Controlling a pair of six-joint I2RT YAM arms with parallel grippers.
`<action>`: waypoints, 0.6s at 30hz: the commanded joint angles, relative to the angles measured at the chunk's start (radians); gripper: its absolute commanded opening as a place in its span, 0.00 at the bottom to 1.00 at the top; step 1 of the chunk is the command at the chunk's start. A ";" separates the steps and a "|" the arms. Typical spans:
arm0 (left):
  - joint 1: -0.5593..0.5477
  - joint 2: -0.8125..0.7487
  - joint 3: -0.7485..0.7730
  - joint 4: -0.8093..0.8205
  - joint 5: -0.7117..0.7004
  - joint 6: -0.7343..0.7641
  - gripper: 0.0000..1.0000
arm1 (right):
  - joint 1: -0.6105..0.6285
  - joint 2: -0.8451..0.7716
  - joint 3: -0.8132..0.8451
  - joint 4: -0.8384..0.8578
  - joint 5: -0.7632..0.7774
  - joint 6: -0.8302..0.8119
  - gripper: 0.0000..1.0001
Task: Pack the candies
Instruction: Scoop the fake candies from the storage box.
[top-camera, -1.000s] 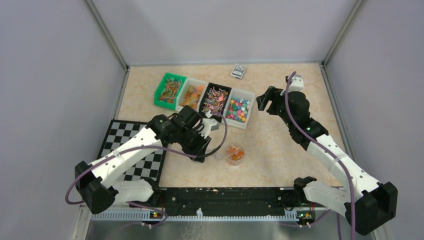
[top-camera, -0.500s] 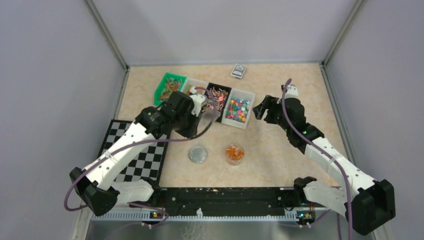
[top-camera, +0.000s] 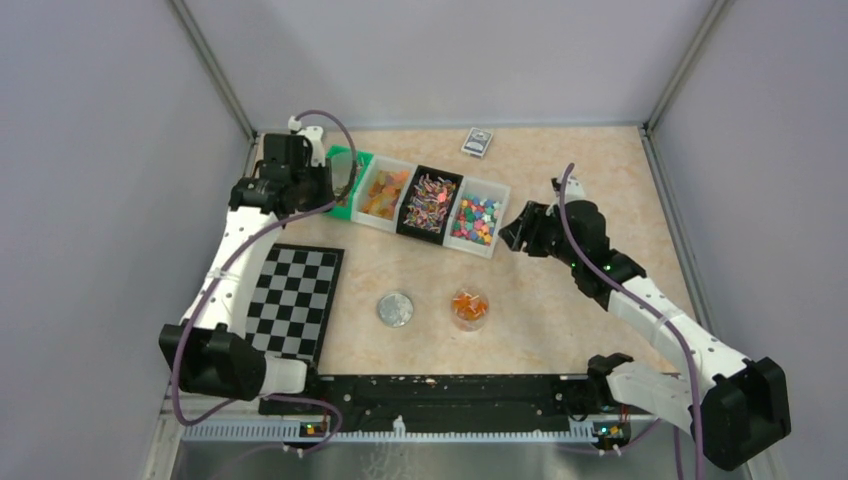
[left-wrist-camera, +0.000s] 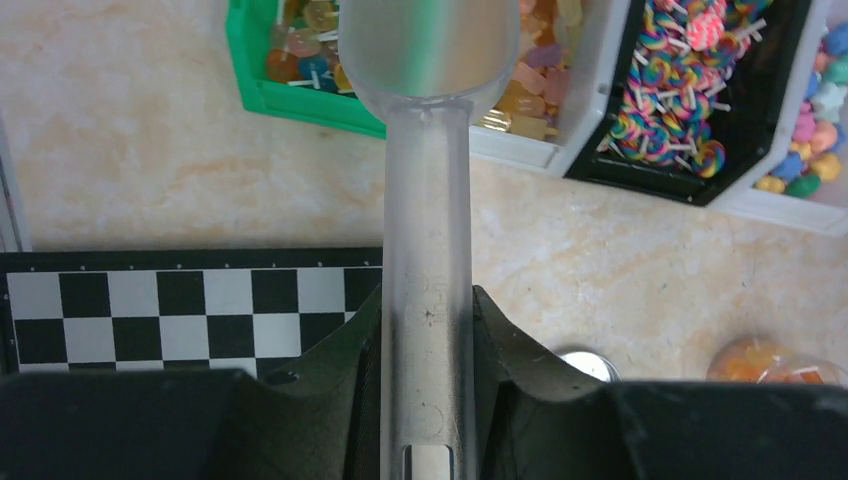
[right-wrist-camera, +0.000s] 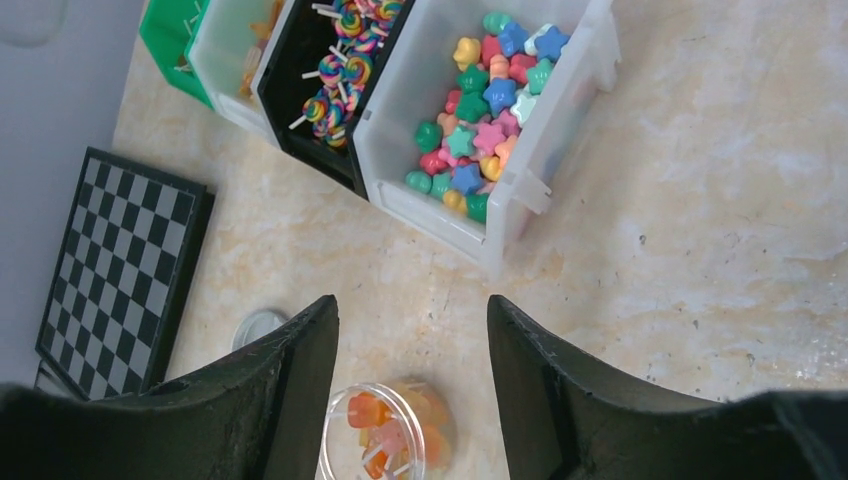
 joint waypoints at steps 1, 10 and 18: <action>0.115 0.044 0.024 0.109 0.081 0.009 0.00 | -0.004 -0.015 -0.021 0.028 -0.067 -0.004 0.55; 0.154 0.255 0.174 0.010 0.006 0.072 0.00 | -0.003 -0.016 -0.052 0.069 -0.071 -0.013 0.55; 0.154 0.375 0.197 -0.059 0.029 0.138 0.00 | -0.004 0.022 -0.050 0.097 -0.082 -0.013 0.55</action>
